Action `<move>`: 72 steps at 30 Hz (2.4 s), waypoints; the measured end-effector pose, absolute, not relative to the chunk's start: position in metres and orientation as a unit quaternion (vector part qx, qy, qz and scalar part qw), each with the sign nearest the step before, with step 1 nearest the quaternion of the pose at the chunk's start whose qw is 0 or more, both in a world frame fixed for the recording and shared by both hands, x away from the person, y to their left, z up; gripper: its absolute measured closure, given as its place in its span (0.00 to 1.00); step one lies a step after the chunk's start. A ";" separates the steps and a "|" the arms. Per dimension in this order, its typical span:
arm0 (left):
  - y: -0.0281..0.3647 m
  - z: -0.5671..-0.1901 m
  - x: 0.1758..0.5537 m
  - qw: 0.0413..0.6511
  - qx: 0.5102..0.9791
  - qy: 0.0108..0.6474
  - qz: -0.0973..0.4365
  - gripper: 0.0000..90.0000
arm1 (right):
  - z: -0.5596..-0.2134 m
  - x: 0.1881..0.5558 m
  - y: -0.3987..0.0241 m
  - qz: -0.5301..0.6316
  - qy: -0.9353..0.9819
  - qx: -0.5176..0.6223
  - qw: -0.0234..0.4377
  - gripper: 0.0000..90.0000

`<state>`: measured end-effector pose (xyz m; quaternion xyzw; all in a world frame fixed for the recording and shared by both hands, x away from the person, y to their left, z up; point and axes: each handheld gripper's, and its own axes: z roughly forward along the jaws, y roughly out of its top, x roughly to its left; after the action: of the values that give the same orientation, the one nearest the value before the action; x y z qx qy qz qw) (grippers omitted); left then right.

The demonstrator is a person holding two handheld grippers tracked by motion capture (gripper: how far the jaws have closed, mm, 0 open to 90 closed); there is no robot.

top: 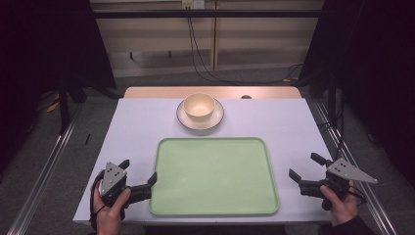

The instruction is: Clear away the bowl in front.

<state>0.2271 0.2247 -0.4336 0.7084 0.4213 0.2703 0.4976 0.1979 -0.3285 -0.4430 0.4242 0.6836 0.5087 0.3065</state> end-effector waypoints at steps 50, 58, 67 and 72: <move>0.197 -0.426 0.255 0.508 0.727 0.392 0.243 0.03 | -0.443 0.200 -0.330 0.512 0.691 0.418 0.293 0.04; 0.187 -0.420 0.271 0.504 0.739 0.381 0.233 0.03 | -0.443 0.200 -0.330 0.512 0.691 0.417 0.293 0.04; 0.179 -0.415 0.286 0.515 0.738 0.372 0.226 0.03 | -0.443 0.200 -0.331 0.513 0.692 0.416 0.290 0.04; 0.171 -0.413 0.298 0.522 0.737 0.374 0.212 0.04 | -0.443 0.200 -0.331 0.515 0.693 0.415 0.287 0.04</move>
<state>0.2979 0.1707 -0.4133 0.7368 0.3738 0.2123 0.5219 0.1998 -0.3309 -0.4427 0.4147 0.6933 0.5146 0.2874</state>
